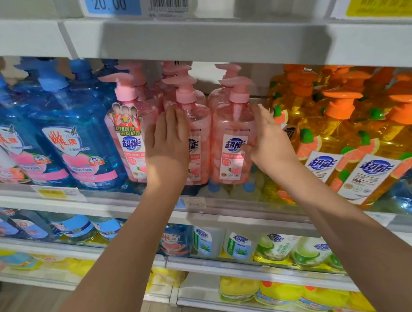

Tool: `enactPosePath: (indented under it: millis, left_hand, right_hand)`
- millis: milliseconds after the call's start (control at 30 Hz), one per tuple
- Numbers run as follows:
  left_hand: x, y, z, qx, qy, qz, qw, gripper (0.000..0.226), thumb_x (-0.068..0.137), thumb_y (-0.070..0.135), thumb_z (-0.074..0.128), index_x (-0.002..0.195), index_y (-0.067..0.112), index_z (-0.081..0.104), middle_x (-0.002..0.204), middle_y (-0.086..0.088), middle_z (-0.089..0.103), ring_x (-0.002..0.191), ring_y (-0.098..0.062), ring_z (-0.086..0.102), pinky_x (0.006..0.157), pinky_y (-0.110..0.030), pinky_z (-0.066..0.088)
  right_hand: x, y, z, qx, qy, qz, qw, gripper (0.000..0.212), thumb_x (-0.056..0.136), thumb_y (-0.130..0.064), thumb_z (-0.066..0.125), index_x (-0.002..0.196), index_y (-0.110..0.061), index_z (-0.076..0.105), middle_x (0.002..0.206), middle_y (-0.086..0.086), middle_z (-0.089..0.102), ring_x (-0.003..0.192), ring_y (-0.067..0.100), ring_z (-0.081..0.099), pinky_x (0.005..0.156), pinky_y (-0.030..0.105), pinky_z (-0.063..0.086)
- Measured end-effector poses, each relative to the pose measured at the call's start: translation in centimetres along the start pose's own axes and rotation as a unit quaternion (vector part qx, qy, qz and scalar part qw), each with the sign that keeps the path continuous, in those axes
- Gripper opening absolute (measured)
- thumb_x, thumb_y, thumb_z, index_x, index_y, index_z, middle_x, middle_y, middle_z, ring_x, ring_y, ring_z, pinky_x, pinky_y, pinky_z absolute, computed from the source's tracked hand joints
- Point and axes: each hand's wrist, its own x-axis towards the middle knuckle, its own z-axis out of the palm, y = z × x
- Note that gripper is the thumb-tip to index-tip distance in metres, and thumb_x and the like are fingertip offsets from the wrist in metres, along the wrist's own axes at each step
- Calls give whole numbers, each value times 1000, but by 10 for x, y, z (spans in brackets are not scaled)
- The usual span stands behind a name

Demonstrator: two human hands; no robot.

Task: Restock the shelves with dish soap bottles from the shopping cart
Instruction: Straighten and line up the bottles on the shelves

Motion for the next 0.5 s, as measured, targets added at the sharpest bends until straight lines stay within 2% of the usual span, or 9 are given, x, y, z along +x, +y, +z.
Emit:
enactPosePath:
  millis: [133,200,367,500]
  left_hand:
    - [-2,1,-1,-11,-18,-1,1000,73,67,16,80,130,-3,49,132,-22,55,115,-36,58,95,-45,46]
    - [-2,2,-3,-29,-27,-1,999,72,69,18,79,131,-4,49,132,-23,54,116,-37,57,97,-47,45]
    - [-1,-2,-9,-48,-48,15,998,66,75,16,71,132,-7,48,135,-25,50,121,-39,53,101,-51,40]
    - [2,-7,-17,-55,-77,28,995,69,71,16,71,132,-7,48,135,-26,50,119,-40,53,101,-52,40]
  right_hand:
    - [-2,-4,-1,-37,-1,7,999,80,76,-14,71,145,-13,28,148,8,36,119,29,54,84,41,54]
    - [-5,-8,-4,-72,-6,17,997,85,76,-13,71,147,-15,24,150,6,33,123,31,50,81,41,54]
    - [-9,-22,-16,-136,-19,38,990,92,74,-15,76,148,-14,21,140,10,32,123,29,41,81,38,49]
    - [-17,-26,-19,-106,-37,24,993,94,77,-14,73,150,-13,14,148,10,27,128,30,42,91,38,48]
